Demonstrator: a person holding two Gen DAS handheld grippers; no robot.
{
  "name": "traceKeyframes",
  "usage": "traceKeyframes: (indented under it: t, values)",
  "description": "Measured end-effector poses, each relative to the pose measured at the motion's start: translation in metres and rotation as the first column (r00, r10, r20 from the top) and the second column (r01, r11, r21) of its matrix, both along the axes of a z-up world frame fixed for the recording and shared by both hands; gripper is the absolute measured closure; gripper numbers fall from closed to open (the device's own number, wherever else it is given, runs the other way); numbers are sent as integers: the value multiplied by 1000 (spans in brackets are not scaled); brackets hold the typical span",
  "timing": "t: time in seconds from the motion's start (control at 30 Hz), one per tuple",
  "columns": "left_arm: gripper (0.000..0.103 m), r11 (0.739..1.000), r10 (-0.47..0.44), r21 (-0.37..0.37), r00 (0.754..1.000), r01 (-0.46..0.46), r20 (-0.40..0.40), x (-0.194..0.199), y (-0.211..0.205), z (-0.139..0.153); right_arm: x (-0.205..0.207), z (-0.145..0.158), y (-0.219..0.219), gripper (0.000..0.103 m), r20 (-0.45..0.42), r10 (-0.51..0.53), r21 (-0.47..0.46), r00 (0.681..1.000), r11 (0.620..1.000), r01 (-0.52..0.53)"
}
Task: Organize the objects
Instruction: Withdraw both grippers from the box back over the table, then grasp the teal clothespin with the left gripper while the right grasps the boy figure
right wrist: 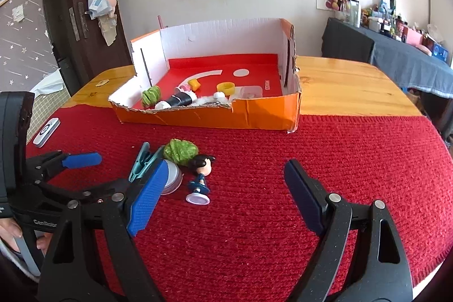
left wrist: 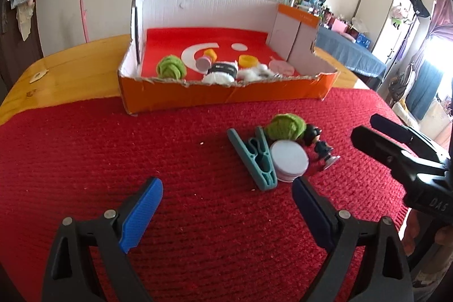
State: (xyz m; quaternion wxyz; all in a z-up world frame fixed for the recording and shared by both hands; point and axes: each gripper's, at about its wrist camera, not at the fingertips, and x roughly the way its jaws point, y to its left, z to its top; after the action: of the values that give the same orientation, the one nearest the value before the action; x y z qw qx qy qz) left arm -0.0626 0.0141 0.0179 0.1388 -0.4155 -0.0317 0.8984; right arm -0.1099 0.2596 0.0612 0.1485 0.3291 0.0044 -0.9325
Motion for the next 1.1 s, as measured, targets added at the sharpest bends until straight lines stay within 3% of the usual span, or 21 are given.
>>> traceKeyframes:
  t: [0.33, 0.77, 1.1]
  values:
    - [9, 994, -13, -105, 1000, 14, 3, -9, 10, -3, -7, -7, -2, 19, 33, 11, 9, 999, 1000, -11]
    - [8, 990, 37, -137, 999, -35, 13, -18, -15, -1, -9, -16, -2, 19, 64, 16, 47, 998, 999, -19]
    - [8, 988, -16, -155, 1000, 19, 17, -24, -6, 0, -13, -22, -6, 19, 100, 42, 72, 994, 996, -49]
